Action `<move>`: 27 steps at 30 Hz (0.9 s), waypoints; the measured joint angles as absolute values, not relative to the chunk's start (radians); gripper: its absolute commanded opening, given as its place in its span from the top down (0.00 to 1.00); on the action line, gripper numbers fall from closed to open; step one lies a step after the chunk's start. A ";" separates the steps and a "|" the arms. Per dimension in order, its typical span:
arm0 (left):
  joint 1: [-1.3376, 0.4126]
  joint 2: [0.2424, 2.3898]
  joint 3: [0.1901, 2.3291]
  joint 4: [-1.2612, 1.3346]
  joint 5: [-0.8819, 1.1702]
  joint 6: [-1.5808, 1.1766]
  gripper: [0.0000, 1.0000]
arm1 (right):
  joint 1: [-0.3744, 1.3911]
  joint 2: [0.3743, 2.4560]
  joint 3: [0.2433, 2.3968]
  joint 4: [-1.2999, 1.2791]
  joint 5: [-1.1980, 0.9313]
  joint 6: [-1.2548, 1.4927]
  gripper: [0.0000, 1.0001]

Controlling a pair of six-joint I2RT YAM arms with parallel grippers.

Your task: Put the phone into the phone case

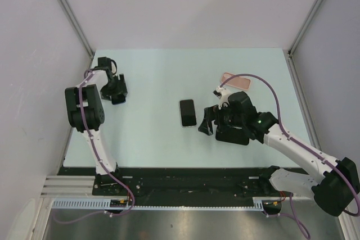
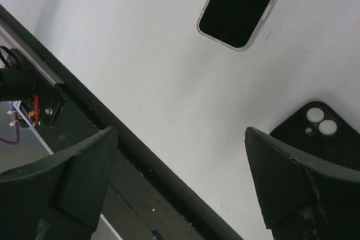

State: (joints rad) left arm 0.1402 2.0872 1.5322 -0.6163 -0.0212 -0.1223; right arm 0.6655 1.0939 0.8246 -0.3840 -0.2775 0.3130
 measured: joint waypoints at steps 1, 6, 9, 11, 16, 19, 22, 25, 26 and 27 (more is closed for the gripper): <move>0.138 2.088 1.532 -0.616 -0.025 -0.122 0.22 | 0.665 1.093 0.825 -0.382 -0.278 0.313 0.00; 0.118 2.091 1.535 -0.618 -0.041 -0.122 0.26 | 0.653 1.092 0.825 -0.371 -0.283 0.313 0.00; 0.096 2.090 1.535 -0.619 -0.042 -0.122 0.31 | 0.645 1.087 0.825 -0.369 -0.284 0.314 0.00; 0.078 2.090 1.534 -0.622 -0.042 -0.123 0.32 | 0.640 1.086 0.825 -0.368 -0.281 0.314 0.00; 0.028 2.028 1.441 -0.598 -0.038 -0.145 0.32 | 0.615 1.086 0.825 -0.370 -0.269 0.321 0.00; -0.002 1.961 1.350 -0.613 -0.034 -0.172 0.32 | 0.579 1.084 0.825 -0.382 -0.255 0.332 0.01; -0.044 1.916 1.292 -0.640 -0.015 -0.189 0.31 | 0.550 1.069 0.825 -0.404 -0.224 0.341 0.00; -0.099 1.883 1.250 -0.665 0.007 -0.203 0.31 | 0.537 1.042 0.825 -0.419 -0.198 0.340 0.00; -0.120 1.874 1.239 -0.673 0.009 -0.207 0.31 | 0.534 1.035 0.825 -0.422 -0.192 0.340 0.00; -0.141 1.864 1.225 -0.675 0.011 -0.211 0.31 | 0.529 1.026 0.825 -0.427 -0.183 0.340 0.00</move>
State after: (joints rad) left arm -0.1413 1.8641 1.2251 -0.6750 0.0113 -0.2108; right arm 0.5293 1.0256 0.8246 -0.4274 -0.1829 0.3397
